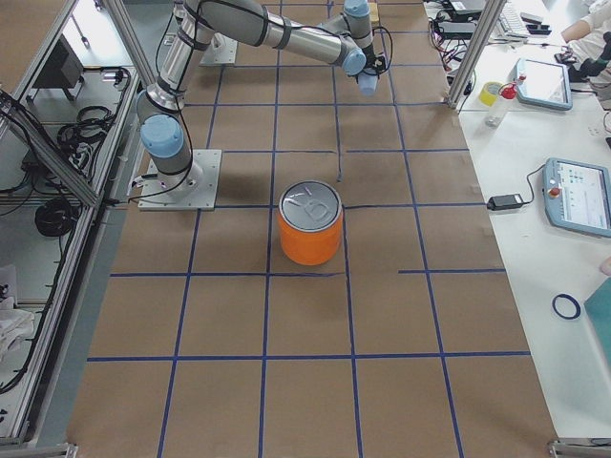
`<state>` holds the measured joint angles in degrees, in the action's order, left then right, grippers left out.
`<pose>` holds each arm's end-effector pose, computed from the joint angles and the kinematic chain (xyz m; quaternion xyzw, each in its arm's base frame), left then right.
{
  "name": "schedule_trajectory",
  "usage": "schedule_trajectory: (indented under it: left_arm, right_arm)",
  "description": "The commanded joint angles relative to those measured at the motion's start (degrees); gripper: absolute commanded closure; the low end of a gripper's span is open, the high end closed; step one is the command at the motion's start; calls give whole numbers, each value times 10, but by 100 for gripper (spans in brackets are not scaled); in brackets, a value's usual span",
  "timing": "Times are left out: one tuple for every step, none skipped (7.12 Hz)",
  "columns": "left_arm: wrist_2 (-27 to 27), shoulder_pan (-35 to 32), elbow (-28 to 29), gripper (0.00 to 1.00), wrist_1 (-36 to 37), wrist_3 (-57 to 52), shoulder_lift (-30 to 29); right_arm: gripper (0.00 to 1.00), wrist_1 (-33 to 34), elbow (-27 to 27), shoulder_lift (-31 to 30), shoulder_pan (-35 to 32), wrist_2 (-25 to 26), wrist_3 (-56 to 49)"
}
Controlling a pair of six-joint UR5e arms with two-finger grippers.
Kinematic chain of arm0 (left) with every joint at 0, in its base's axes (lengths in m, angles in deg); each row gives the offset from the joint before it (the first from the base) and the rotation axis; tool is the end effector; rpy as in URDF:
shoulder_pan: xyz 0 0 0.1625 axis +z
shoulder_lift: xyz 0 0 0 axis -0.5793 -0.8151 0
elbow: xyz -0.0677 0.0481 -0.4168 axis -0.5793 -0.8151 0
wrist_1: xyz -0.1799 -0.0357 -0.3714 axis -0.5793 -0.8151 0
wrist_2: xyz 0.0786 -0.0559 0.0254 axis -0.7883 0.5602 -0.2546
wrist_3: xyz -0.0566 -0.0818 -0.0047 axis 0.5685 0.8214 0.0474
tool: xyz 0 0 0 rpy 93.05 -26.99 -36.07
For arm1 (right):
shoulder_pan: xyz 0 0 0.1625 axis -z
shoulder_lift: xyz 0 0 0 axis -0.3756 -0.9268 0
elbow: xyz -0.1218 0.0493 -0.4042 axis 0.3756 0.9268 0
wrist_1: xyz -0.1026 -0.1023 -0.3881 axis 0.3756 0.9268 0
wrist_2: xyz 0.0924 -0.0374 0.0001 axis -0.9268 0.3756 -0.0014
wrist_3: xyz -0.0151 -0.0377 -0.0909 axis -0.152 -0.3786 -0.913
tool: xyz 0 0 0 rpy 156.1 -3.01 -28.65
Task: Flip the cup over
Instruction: 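Lift the cup with the right gripper and carry it toward the left gripper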
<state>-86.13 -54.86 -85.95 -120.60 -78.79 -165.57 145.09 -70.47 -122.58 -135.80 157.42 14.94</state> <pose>-0.1374 -0.4723 0.4902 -0.0116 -0.9996 0.0230 0.0091 0.4158 -0.6206 0.2315 0.7075 -0.6908 0.1331 0.0678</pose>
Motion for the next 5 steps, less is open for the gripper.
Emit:
schedule_trajectory:
  left_arm:
    - [1,0,0,0,-1,0,0]
    - [0,0,0,0,0,0,0]
    - [0,0,0,0,-1,0,0]
    - [0,0,0,0,0,0,0]
    - [1,0,0,0,0,-1,0]
  right_arm:
    - [71,1,-6,20,-15,-6,-70]
    - [71,7,-8,22,-19,-7,-74]
    - [69,8,-9,22,-24,-10,-69]
    - [68,8,-9,18,-30,-34,-62]
    - [67,8,-9,22,-33,-37,-61]
